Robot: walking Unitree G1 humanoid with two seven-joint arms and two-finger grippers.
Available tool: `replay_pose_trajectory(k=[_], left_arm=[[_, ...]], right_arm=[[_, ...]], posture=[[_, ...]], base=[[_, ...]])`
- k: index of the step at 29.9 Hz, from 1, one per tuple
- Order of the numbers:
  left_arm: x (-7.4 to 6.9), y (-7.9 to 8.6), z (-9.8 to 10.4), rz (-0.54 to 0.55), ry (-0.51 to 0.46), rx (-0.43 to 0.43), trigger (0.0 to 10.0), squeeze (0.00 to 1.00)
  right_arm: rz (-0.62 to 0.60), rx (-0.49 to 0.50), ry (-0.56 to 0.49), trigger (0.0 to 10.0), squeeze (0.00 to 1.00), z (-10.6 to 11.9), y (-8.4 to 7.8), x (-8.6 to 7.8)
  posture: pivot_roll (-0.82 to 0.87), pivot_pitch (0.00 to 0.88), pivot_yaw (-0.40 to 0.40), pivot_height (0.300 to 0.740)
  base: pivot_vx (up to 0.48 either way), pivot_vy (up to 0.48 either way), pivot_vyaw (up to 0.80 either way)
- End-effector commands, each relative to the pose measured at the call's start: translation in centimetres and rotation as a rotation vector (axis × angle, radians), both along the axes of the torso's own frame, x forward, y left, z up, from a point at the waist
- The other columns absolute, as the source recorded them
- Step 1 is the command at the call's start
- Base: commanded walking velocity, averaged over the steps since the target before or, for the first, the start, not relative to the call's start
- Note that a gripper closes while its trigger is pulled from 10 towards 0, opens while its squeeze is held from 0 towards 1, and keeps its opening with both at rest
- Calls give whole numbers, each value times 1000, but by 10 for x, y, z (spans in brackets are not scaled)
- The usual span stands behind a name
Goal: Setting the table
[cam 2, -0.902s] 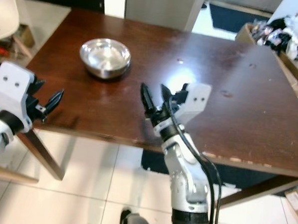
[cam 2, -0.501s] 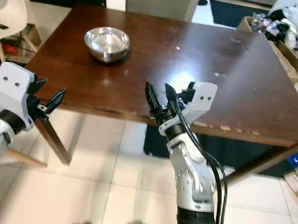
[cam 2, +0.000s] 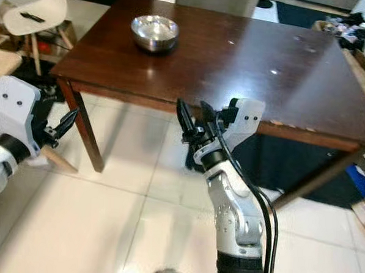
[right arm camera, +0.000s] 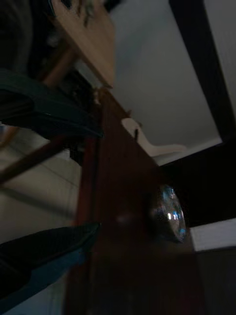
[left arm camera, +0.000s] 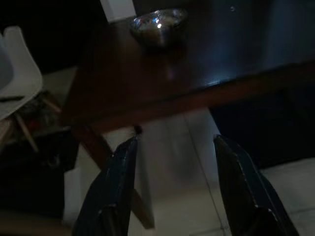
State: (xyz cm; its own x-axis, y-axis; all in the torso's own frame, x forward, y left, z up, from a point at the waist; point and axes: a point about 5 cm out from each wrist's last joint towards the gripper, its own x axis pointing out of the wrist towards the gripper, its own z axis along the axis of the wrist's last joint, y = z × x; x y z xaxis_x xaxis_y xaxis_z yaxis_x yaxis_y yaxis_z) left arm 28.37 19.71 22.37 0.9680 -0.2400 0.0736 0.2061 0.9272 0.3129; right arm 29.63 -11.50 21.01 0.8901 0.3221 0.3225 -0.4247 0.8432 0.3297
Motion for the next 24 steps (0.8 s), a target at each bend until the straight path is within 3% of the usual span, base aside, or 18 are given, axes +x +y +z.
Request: replay_pose_trajectory(k=[1,24], left_arm=[[0,1,-4,1,15,-2,10000,0],[0,-1,-3,1,13,-1,10000,0]], right_arm=[[6,-1,8,10000,0,-1,1,-1],[12,2,7,10000,0,0,1,-1]], posture=[[-11,71,9,740],[-11,69,10,740]], base=[[-289,0,0],[-279,0,0]])
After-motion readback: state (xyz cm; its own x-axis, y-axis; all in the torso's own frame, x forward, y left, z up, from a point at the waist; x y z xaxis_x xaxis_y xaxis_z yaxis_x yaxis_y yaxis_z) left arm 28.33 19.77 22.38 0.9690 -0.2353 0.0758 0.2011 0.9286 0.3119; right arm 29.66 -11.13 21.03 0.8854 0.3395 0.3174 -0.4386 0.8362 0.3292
